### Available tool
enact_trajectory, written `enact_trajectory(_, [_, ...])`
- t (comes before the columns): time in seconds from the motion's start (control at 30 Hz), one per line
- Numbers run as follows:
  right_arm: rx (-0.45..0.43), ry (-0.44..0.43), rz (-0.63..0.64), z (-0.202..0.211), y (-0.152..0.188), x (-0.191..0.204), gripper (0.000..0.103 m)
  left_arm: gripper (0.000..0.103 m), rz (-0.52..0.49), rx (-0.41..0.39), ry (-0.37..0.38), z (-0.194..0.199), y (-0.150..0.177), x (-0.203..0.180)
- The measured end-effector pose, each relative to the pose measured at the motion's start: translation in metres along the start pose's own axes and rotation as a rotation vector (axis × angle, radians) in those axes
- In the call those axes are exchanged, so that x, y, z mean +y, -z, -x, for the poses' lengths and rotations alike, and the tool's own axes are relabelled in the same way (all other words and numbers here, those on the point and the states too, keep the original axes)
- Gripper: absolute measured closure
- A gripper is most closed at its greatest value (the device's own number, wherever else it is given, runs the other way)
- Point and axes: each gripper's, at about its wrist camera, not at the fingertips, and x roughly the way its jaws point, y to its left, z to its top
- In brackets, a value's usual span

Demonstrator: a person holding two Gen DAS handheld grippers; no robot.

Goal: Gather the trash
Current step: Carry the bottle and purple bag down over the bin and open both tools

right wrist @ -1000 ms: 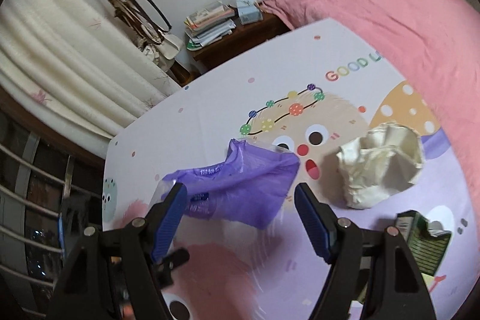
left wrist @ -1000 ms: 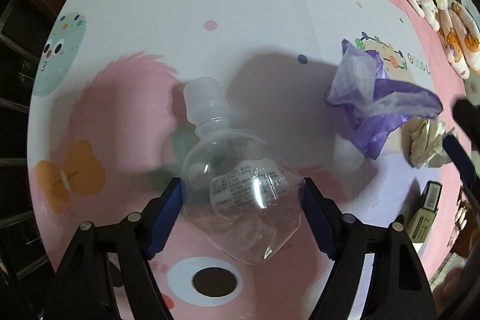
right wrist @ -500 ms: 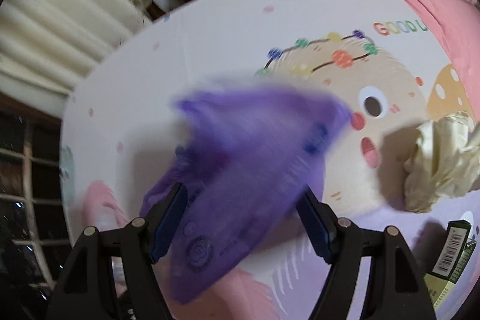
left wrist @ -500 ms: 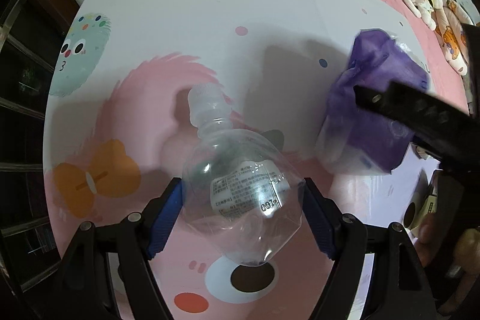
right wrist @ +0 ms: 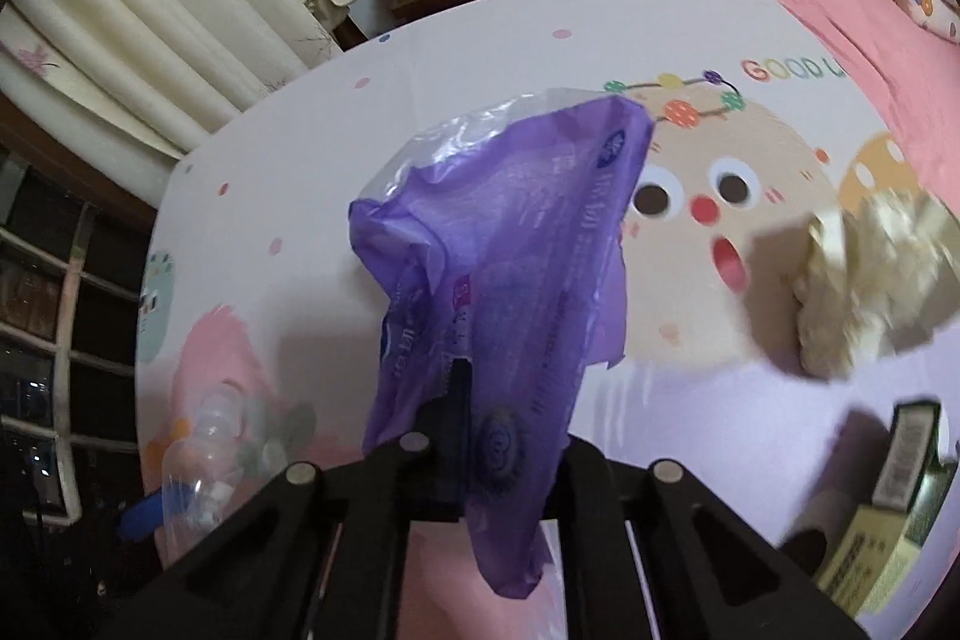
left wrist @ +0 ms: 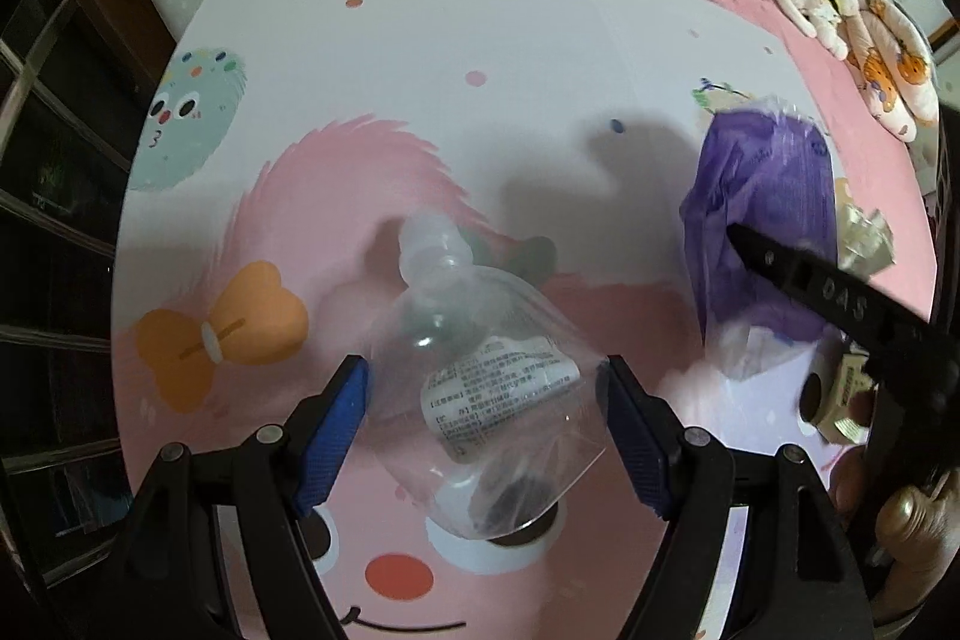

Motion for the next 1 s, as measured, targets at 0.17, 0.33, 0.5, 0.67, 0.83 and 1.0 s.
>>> enact_trajectory(0.17, [-0.031,-0.044,0.045,0.034,0.032,-0.007,0.096,0.028,-0.027,-0.051,0.01,0.033,0.026,-0.017])
enact_trajectory(0.33, [-0.048,-0.111,0.081,0.079,0.081,-0.021,0.096,0.031,-0.043,-0.103,0.017,0.07,0.072,-0.041])
enact_trajectory(0.5, [-0.043,-0.138,0.132,0.116,0.137,-0.043,0.096,0.036,-0.051,-0.145,0.043,0.106,0.143,-0.067])
enact_trajectory(0.67, [-0.013,-0.15,0.167,0.144,0.198,-0.076,0.097,0.038,-0.058,-0.156,0.082,0.119,0.216,-0.105])
enact_trajectory(0.83, [0.022,-0.154,0.167,0.161,0.253,-0.111,0.097,0.038,-0.083,-0.125,0.115,0.12,0.286,-0.139])
enact_trajectory(1.0, [0.07,-0.141,0.153,0.169,0.31,-0.15,0.097,0.038,-0.143,-0.07,0.122,0.114,0.348,-0.162])
